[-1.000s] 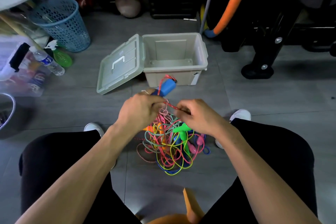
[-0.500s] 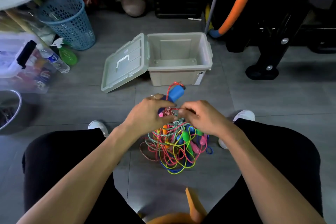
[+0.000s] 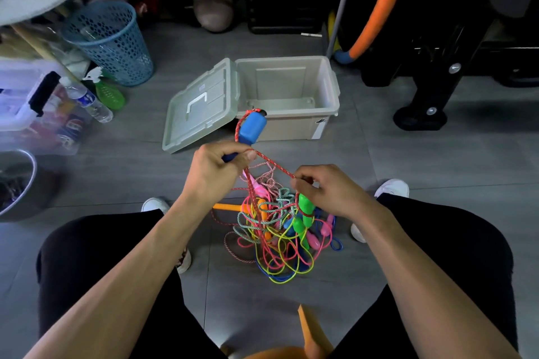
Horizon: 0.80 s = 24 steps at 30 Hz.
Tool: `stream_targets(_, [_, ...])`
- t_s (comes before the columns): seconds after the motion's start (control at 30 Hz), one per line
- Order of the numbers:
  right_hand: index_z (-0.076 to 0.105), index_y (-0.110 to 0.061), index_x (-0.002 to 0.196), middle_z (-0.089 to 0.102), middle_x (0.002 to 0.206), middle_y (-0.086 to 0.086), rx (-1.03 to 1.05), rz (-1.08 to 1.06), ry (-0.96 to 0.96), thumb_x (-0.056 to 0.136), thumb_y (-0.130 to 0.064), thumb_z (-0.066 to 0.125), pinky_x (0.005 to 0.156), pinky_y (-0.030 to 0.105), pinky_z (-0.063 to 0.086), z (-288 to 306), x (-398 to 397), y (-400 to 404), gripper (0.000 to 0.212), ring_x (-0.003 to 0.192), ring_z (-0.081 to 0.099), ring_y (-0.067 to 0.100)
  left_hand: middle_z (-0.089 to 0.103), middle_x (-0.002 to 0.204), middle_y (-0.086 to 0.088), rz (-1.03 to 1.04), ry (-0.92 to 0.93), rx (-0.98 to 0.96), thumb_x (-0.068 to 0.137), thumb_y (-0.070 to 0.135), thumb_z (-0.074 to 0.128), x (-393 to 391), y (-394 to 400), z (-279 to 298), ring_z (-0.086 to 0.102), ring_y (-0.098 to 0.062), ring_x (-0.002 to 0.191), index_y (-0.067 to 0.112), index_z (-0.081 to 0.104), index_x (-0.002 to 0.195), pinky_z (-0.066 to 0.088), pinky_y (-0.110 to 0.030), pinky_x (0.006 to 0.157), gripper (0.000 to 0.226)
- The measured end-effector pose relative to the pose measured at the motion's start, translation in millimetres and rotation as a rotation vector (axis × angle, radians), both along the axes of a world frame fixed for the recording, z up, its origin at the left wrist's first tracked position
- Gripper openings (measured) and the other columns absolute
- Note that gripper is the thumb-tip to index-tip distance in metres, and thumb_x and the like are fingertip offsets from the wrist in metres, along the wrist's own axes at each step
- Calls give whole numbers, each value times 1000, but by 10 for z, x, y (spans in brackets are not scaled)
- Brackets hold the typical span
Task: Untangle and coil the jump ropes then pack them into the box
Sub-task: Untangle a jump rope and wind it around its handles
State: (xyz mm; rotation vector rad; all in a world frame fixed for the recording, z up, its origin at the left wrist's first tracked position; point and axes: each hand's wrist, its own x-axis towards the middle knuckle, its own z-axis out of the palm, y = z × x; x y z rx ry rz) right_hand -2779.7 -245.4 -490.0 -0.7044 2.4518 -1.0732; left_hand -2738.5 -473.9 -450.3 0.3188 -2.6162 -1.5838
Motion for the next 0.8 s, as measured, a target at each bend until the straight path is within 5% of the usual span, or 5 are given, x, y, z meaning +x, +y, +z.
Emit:
stream_targets(0.07, [68, -16, 90, 67, 79, -3, 8, 1, 5, 96, -26, 57, 73, 39, 52, 2, -6, 3, 15, 76, 62, 16, 58, 55, 11, 46, -43, 34, 88, 19, 69, 0, -16, 9, 47, -7, 50, 31, 73, 79, 49, -37, 58, 16])
stream_targets(0.23, [71, -25, 97, 68, 82, -14, 2, -40, -27, 94, -35, 60, 70, 26, 48, 47, -30, 55, 15, 76, 62, -1, 64, 78, -19, 72, -39, 79, 89, 19, 68, -7, 12, 51, 50, -20, 61, 27, 74, 82, 51, -47, 53, 12])
stream_targets(0.37, [72, -28, 96, 72, 87, -9, 6, -20, -116, 88, -38, 69, 77, 30, 53, 84, -23, 69, 13, 82, 66, 4, 66, 82, -16, 110, -155, 88, 89, 21, 68, -20, -39, -34, 56, -12, 60, 28, 73, 79, 50, -29, 48, 13])
stream_targets(0.57, [71, -31, 105, 71, 99, -14, 12, -25, -125, 91, -29, 66, 83, 26, 48, 118, -25, 111, 14, 94, 65, 4, 64, 74, -7, 96, -239, -44, 88, 23, 67, -16, -109, -109, 53, -15, 57, 26, 74, 82, 46, -22, 49, 10])
stream_targets(0.8, [70, -33, 105, 74, 92, -5, -68, -27, -112, 93, -24, 64, 85, 51, 53, 187, 45, 70, 17, 90, 70, 20, 65, 85, 13, -328, -148, -261, 80, 41, 75, 65, 9, -39, 58, 0, 69, 32, 72, 90, 39, -8, 63, 14])
